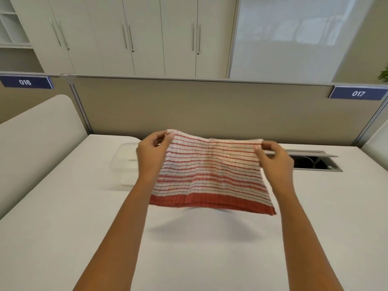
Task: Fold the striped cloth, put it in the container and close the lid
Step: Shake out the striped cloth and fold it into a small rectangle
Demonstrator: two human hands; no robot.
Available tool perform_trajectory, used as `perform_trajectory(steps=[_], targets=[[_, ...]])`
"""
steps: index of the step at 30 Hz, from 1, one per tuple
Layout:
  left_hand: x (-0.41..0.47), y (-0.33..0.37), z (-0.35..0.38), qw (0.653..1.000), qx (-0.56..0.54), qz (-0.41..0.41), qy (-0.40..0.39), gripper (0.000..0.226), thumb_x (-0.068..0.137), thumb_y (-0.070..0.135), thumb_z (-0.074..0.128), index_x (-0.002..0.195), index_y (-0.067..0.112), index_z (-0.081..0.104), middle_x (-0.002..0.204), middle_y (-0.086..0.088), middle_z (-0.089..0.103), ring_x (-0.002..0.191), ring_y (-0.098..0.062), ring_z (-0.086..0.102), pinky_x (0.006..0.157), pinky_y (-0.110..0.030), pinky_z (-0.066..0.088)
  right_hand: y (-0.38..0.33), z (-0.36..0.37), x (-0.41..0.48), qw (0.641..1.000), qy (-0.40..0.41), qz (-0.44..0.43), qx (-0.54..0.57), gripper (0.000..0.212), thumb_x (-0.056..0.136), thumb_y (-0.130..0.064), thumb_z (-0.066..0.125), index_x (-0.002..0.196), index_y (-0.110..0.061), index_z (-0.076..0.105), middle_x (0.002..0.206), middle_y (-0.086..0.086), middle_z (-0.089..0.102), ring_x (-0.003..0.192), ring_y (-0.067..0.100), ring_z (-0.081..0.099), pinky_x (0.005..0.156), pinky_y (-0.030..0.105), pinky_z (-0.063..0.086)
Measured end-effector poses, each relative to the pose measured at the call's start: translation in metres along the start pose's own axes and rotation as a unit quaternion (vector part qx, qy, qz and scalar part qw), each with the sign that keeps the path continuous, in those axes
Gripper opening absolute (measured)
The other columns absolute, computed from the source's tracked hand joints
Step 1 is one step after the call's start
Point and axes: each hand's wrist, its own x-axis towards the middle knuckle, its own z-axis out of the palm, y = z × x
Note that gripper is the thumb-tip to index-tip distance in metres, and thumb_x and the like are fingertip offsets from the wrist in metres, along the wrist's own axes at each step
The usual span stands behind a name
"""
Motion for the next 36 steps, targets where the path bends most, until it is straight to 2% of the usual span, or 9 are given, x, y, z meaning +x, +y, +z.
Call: perform_trajectory(steps=[2, 5, 7, 10, 14, 19, 25, 28, 36], targets=[[-0.006, 0.02, 0.015, 0.999, -0.036, 0.005, -0.026, 0.024, 0.082, 0.035, 0.065, 0.101, 0.02, 0.07, 0.082, 0.016, 0.069, 0.078, -0.001, 0.066, 0.062, -0.009, 0.05, -0.03, 0.013, -0.008, 0.999, -0.02, -0.025, 0.038, 0.012, 0.087, -0.029, 0.062, 0.097, -0.023, 0.064, 0.097, -0.002, 0.07, 0.088, 0.015, 0.068, 0.079, 0.034, 0.058], [-0.017, 0.042, 0.035, 0.993, -0.1, -0.002, -0.063, 0.009, 0.079, 0.031, 0.069, 0.086, 0.026, 0.072, 0.076, 0.016, 0.071, 0.069, 0.002, 0.067, 0.056, -0.006, 0.047, -0.066, 0.032, -0.018, 0.996, -0.03, -0.061, 0.063, 0.012, 0.082, -0.031, 0.068, 0.088, -0.028, 0.058, 0.082, -0.016, 0.065, 0.073, -0.007, 0.063, 0.064, 0.009, 0.052], [-0.022, 0.051, 0.042, 0.991, -0.113, 0.008, -0.068, 0.006, 0.078, 0.028, 0.071, 0.082, 0.025, 0.073, 0.075, 0.012, 0.072, 0.067, 0.004, 0.066, 0.063, -0.012, 0.05, -0.081, 0.042, -0.023, 0.993, -0.038, -0.077, 0.082, 0.021, 0.081, -0.03, 0.071, 0.091, -0.025, 0.053, 0.078, -0.019, 0.061, 0.067, -0.013, 0.06, 0.061, 0.008, 0.05], [-0.027, 0.059, 0.045, 0.993, -0.102, 0.01, -0.065, 0.016, 0.079, 0.03, 0.07, 0.091, 0.02, 0.074, 0.082, 0.009, 0.074, 0.076, -0.001, 0.07, 0.073, -0.017, 0.056, -0.089, 0.052, -0.028, 0.991, -0.058, -0.073, 0.094, 0.024, 0.083, -0.028, 0.069, 0.096, -0.027, 0.049, 0.079, -0.019, 0.058, 0.068, -0.01, 0.061, 0.065, 0.017, 0.056], [-0.034, 0.063, 0.045, 0.994, -0.082, 0.007, -0.075, 0.024, 0.084, 0.036, 0.064, 0.102, 0.021, 0.072, 0.088, 0.006, 0.075, 0.079, -0.007, 0.071, 0.07, -0.016, 0.057, -0.093, 0.054, -0.03, 0.99, -0.081, -0.055, 0.1, 0.027, 0.087, -0.032, 0.063, 0.11, -0.03, 0.049, 0.08, -0.019, 0.055, 0.071, -0.002, 0.061, 0.064, 0.017, 0.055], [-0.035, 0.065, 0.04, 0.993, -0.07, 0.034, -0.091, 0.029, 0.088, 0.038, 0.057, 0.104, 0.019, 0.072, 0.091, 0.001, 0.075, 0.08, -0.012, 0.071, 0.069, -0.018, 0.057, -0.095, 0.053, -0.032, 0.985, -0.122, -0.021, 0.123, 0.019, 0.094, -0.027, 0.051, 0.112, -0.028, 0.056, 0.102, -0.007, 0.062, 0.096, 0.013, 0.065, 0.082, 0.03, 0.057], [-0.03, 0.06, 0.035, 0.987, -0.112, -0.015, -0.115, 0.027, 0.09, 0.036, 0.055, 0.102, 0.019, 0.072, 0.088, 0.0, 0.074, 0.08, -0.014, 0.07, 0.069, -0.022, 0.056, -0.095, 0.05, -0.031, 0.988, -0.092, -0.116, 0.051, 0.022, 0.089, -0.016, 0.06, 0.11, -0.021, 0.063, 0.097, -0.009, 0.062, 0.078, -0.003, 0.057, 0.064, 0.003, 0.043], [-0.03, 0.058, 0.034, 0.988, -0.108, -0.017, -0.112, 0.024, 0.091, 0.034, 0.053, 0.101, 0.021, 0.071, 0.081, 0.007, 0.071, 0.078, -0.011, 0.068, 0.066, -0.018, 0.054, -0.093, 0.048, -0.029, 0.983, -0.055, -0.174, 0.017, 0.017, 0.087, -0.02, 0.064, 0.102, -0.013, 0.067, 0.098, -0.005, 0.059, 0.078, 0.001, 0.054, 0.063, -0.003, 0.042], [-0.031, 0.061, 0.031, 0.986, -0.082, 0.018, -0.142, 0.025, 0.091, 0.042, 0.047, 0.086, 0.03, 0.069, 0.074, 0.012, 0.069, 0.07, -0.008, 0.068, 0.064, -0.012, 0.052, -0.093, 0.049, -0.02, 0.97, -0.053, -0.238, -0.011, 0.015, 0.089, -0.02, 0.061, 0.103, -0.016, 0.063, 0.116, 0.001, 0.055, 0.097, 0.005, 0.051, 0.082, 0.009, 0.041]])
